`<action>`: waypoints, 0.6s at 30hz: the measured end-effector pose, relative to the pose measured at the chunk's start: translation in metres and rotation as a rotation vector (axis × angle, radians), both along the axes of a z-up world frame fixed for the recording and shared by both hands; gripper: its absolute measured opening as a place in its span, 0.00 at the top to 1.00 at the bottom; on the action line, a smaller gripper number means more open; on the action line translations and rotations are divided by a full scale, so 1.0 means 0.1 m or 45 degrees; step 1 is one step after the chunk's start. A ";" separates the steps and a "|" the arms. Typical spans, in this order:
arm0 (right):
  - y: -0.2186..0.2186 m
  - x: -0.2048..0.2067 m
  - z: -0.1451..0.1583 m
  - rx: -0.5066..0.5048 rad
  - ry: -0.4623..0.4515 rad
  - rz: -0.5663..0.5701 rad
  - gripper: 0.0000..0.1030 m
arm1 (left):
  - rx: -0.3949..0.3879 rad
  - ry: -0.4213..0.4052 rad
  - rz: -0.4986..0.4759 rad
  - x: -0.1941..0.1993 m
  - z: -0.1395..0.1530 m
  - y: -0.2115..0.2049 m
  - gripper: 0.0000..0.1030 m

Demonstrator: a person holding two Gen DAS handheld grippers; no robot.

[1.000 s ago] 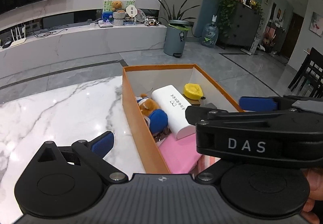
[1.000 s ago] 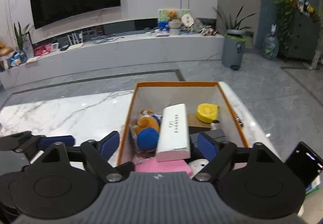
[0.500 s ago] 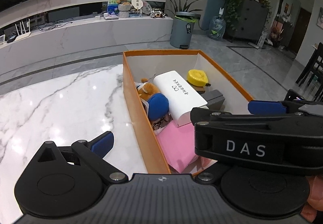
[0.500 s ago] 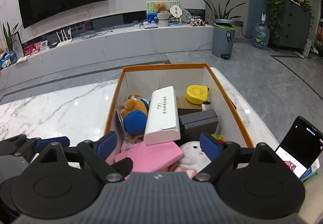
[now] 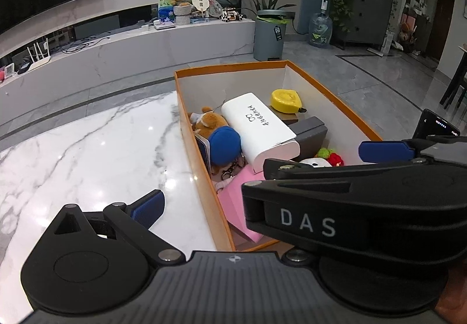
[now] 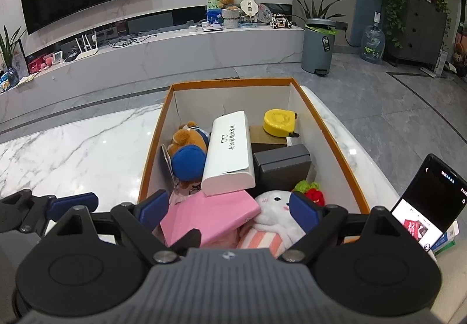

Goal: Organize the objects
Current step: 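Withdraw both tools upward from the filled orange box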

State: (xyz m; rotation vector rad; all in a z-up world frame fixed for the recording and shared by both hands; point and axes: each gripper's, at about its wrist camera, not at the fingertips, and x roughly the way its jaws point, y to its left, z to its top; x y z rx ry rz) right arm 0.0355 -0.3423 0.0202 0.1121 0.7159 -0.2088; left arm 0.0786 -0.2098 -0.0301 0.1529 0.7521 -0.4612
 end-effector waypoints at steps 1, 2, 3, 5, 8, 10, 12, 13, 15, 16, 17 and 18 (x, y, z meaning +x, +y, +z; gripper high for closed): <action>0.00 0.00 0.00 -0.007 0.000 -0.002 0.13 | 0.007 -0.001 0.007 -0.01 0.00 -0.01 0.00; 0.00 -0.01 0.01 -0.016 -0.002 -0.003 0.13 | 0.016 -0.006 0.021 -0.01 0.01 -0.01 0.00; 0.00 -0.02 0.01 -0.028 -0.006 -0.009 0.13 | 0.026 -0.014 0.040 -0.02 0.02 0.00 0.00; -0.03 -0.03 0.02 -0.044 -0.013 -0.032 0.13 | 0.052 -0.038 0.084 -0.01 0.04 0.02 0.00; -0.11 -0.02 0.03 -0.023 -0.010 -0.055 0.13 | 0.066 -0.051 0.112 0.01 0.07 0.04 0.00; -0.12 -0.01 0.04 -0.031 0.000 -0.054 0.13 | 0.075 -0.051 0.118 0.01 0.07 0.06 0.00; -0.12 -0.01 0.04 -0.051 0.007 -0.055 0.13 | 0.094 -0.055 0.151 0.02 0.07 0.08 0.00; -0.13 -0.01 0.04 -0.052 0.009 -0.058 0.13 | 0.091 -0.051 0.167 0.04 0.07 0.10 0.00; -0.16 -0.02 0.03 -0.036 0.013 -0.073 0.13 | 0.063 -0.028 0.179 0.06 0.06 0.14 0.00; -0.18 -0.02 0.03 -0.029 0.017 -0.077 0.13 | 0.059 -0.023 0.182 0.07 0.06 0.15 0.00; -0.18 -0.01 0.03 -0.032 0.020 -0.080 0.13 | 0.062 -0.026 0.188 0.06 0.06 0.16 0.00; -0.19 -0.02 0.03 -0.041 0.022 -0.085 0.13 | 0.072 -0.034 0.200 0.06 0.06 0.16 0.00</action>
